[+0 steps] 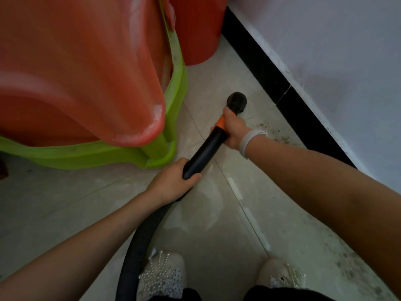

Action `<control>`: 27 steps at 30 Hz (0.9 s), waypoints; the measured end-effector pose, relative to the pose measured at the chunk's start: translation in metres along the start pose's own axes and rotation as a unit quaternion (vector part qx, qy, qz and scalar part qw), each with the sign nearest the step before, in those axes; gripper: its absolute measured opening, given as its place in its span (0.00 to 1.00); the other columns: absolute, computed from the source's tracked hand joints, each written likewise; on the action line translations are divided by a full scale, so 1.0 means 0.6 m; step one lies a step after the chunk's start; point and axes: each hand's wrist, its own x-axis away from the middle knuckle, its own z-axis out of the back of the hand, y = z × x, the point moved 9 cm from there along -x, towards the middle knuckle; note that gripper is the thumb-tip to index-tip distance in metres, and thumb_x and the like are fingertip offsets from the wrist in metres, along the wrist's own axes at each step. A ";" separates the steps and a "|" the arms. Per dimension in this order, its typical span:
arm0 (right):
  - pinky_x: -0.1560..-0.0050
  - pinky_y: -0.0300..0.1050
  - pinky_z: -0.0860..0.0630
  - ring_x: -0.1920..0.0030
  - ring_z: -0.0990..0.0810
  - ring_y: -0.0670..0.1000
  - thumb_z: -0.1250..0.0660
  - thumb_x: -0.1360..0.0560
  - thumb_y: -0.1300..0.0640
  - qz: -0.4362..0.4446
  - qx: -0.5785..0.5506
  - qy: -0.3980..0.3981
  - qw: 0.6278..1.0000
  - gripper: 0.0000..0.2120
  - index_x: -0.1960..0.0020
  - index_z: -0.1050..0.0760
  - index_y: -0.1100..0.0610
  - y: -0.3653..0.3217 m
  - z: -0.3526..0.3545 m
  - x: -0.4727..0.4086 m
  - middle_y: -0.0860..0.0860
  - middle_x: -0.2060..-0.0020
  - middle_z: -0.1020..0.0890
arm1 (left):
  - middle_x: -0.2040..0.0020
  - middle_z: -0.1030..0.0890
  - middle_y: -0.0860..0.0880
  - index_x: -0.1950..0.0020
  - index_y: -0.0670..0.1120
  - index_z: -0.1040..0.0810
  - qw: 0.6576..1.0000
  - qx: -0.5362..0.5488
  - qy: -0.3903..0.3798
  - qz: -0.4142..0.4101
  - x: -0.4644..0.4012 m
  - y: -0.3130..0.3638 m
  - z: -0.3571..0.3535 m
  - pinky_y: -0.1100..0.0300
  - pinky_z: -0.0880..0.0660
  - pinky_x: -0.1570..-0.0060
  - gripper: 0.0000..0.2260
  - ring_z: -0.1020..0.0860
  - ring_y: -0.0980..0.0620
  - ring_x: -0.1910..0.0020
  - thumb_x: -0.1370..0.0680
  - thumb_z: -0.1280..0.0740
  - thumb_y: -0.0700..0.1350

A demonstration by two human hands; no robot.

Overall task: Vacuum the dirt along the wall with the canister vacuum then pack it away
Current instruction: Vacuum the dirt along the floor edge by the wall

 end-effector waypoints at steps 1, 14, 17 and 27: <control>0.72 0.47 0.24 0.68 0.24 0.55 0.37 0.22 0.50 0.004 -0.009 0.006 1.000 0.14 0.45 0.35 0.60 -0.013 0.008 -0.009 0.56 0.59 0.28 | 0.54 0.21 0.48 0.44 0.48 0.27 1.000 0.006 0.001 -0.010 -0.003 0.005 0.001 0.55 0.27 0.58 0.15 0.22 0.48 0.55 0.25 0.33 0.54; 0.66 0.49 0.24 0.69 0.27 0.54 0.40 0.21 0.48 -0.025 -0.058 -0.042 0.997 0.14 0.48 0.37 0.59 0.034 -0.013 0.010 0.55 0.65 0.31 | 0.51 0.21 0.46 0.42 0.45 0.26 1.000 -0.010 0.014 0.000 0.011 -0.019 0.010 0.53 0.26 0.55 0.15 0.22 0.47 0.53 0.23 0.36 0.54; 0.66 0.49 0.22 0.67 0.27 0.55 0.40 0.20 0.50 -0.079 -0.020 -0.100 0.992 0.13 0.57 0.37 0.58 0.101 -0.043 0.048 0.55 0.66 0.31 | 0.60 0.21 0.46 0.49 0.47 0.29 0.999 0.001 -0.006 0.036 0.030 -0.030 -0.011 0.56 0.27 0.62 0.16 0.22 0.48 0.61 0.24 0.37 0.59; 0.56 0.52 0.25 0.63 0.27 0.52 0.44 0.19 0.50 -0.039 0.187 -0.086 0.978 0.09 0.49 0.34 0.57 0.119 -0.064 0.055 0.54 0.63 0.27 | 0.71 0.20 0.51 0.58 0.46 0.28 0.981 0.144 -0.060 0.115 0.088 -0.079 -0.023 0.59 0.25 0.69 0.14 0.22 0.53 0.73 0.24 0.36 0.57</control>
